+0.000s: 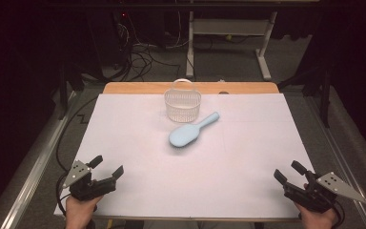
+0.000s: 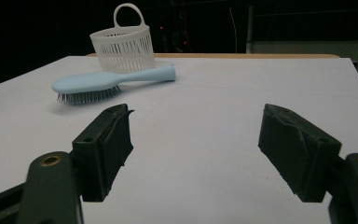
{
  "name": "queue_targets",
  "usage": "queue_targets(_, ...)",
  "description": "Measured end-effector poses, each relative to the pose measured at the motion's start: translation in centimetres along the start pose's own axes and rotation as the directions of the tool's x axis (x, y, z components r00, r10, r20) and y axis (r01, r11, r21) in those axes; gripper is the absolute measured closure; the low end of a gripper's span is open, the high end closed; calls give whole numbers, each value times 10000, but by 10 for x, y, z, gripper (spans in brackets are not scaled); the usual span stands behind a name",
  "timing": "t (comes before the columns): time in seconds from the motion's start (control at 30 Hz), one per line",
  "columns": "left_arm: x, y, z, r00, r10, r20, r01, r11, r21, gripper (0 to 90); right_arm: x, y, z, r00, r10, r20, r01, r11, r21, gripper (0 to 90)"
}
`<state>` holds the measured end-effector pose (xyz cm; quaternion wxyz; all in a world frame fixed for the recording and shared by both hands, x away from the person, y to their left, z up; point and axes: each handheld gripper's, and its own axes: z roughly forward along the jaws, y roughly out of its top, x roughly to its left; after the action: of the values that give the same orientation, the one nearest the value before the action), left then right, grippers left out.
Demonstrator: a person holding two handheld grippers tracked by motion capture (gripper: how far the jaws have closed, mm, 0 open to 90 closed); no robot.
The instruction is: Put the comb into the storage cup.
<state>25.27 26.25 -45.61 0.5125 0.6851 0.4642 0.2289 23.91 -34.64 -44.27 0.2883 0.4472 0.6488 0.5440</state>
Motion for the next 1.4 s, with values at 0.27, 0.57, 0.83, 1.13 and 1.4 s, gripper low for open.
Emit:
queue_targets(0.27,0,0,1,10000,25,8,-25,10000,18,99,6,3,7,9994,-299,-151,301,9995,89,276)
queue_targets(0.57,0,0,2,10000,6,39,-6,10000,32,99,11,5,13,9991,-323,-274,326,9994,83,280)
queue_targets(0.83,-1,0,2,10000,64,43,-64,10000,50,99,12,7,18,9989,-253,-390,254,9997,27,281)
queue_targets(1.13,-2,0,3,9999,102,46,-102,9999,95,99,16,10,25,9977,-324,-601,327,9995,33,284)
queue_targets(1.4,-2,0,3,9999,98,62,-98,9999,111,99,25,12,35,9953,-435,-870,443,9990,76,289)
